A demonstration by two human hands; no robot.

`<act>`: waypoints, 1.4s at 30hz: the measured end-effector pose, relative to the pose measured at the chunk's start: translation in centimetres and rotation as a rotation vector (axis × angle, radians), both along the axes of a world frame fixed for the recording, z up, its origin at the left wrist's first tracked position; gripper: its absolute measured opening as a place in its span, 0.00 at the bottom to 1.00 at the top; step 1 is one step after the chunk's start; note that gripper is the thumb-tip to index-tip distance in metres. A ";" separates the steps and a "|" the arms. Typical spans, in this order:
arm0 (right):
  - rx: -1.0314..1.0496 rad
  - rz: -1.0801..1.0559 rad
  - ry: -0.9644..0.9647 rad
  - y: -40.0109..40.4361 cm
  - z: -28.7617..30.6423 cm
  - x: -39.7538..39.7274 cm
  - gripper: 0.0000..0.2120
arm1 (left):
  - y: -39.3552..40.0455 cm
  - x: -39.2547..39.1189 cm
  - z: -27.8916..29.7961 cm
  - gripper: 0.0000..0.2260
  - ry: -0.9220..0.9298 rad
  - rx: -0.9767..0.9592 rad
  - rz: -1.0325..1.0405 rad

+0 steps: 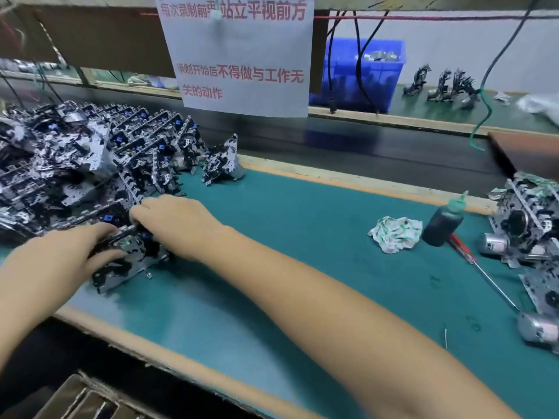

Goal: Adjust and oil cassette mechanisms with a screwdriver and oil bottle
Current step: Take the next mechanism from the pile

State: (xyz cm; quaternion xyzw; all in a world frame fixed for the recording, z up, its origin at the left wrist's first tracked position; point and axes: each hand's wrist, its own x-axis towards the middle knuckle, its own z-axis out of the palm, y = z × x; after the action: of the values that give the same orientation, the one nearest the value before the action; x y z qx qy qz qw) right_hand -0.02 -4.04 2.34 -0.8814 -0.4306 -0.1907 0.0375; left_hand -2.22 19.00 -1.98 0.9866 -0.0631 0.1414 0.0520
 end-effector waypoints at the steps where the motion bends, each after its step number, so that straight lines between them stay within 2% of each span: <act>1: 0.013 0.003 0.016 -0.6 0.1 -0.3 0.14 | -0.8 -0.5 0.3 0.20 0.001 -0.020 -0.044; 5: 0.096 -0.044 0.167 -5.8 0.5 -2.8 0.15 | -6.9 -2.8 2.7 0.18 -0.062 0.014 -0.282; 8: 0.214 -0.159 0.308 -11.7 0.4 -5.8 0.14 | -13.5 -4.4 4.2 0.14 -0.145 0.024 -0.478; 11: 0.267 -0.319 0.335 -17.9 -0.2 -9.6 0.15 | -20.3 -5.9 4.5 0.11 -0.281 0.064 -0.662; 14: 0.248 -0.488 0.214 -23.1 -0.6 -13.5 0.17 | -26.1 -6.8 3.5 0.12 -0.338 0.045 -0.808; 16: 0.213 -0.599 0.091 -25.9 -1.2 -15.7 0.18 | -29.6 -7.4 2.4 0.07 -0.423 0.056 -0.882; 17: 0.192 -0.630 0.032 -27.2 -1.6 -16.6 0.15 | -31.2 -7.7 1.7 0.06 -0.468 0.056 -0.919; 19: 0.147 -0.657 -0.067 -29.3 -2.5 -18.4 0.07 | -33.9 -8.4 0.3 0.08 -0.545 0.048 -0.991; 22: 0.101 -0.681 -0.099 -31.1 -3.9 -20.3 0.11 | -36.0 -8.8 -1.3 0.07 -0.618 0.042 -1.101; 25: 0.096 -0.642 -0.033 -32.3 -5.2 -21.5 0.05 | -35.9 -8.2 -2.2 0.16 -0.500 0.006 -1.188; 26: 0.120 -0.645 -0.007 -32.6 -5.6 -21.8 0.08 | -35.7 -8.0 -2.4 0.21 -0.417 -0.022 -1.177; 28: 0.218 -0.661 0.033 -33.2 -6.4 -22.5 0.14 | -35.1 -7.6 -2.5 0.33 -0.178 -0.137 -1.098; 30: 0.318 -0.650 -0.002 -33.5 -6.9 -23.0 0.15 | -34.6 -7.2 -2.6 0.42 0.106 -0.287 -1.006; 33: 0.331 -0.576 -0.071 -33.1 -7.3 -23.3 0.15 | -34.6 -6.9 -2.9 0.47 0.374 -0.435 -0.969; 37: 0.175 -0.458 -0.010 -32.3 -7.6 -23.2 0.16 | -35.3 -6.6 -2.7 0.45 0.417 -0.520 -0.971; 42: 0.176 -0.428 0.137 -31.9 -6.6 -23.4 0.08 | -35.4 -6.4 -2.5 0.46 0.440 -0.510 -0.960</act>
State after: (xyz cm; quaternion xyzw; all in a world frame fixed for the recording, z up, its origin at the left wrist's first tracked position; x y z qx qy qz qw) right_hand -23.42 -35.98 -4.29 -0.9567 -0.2123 -0.1708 0.1020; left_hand -8.66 -16.37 -4.50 0.8099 -0.4548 -0.0954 0.3579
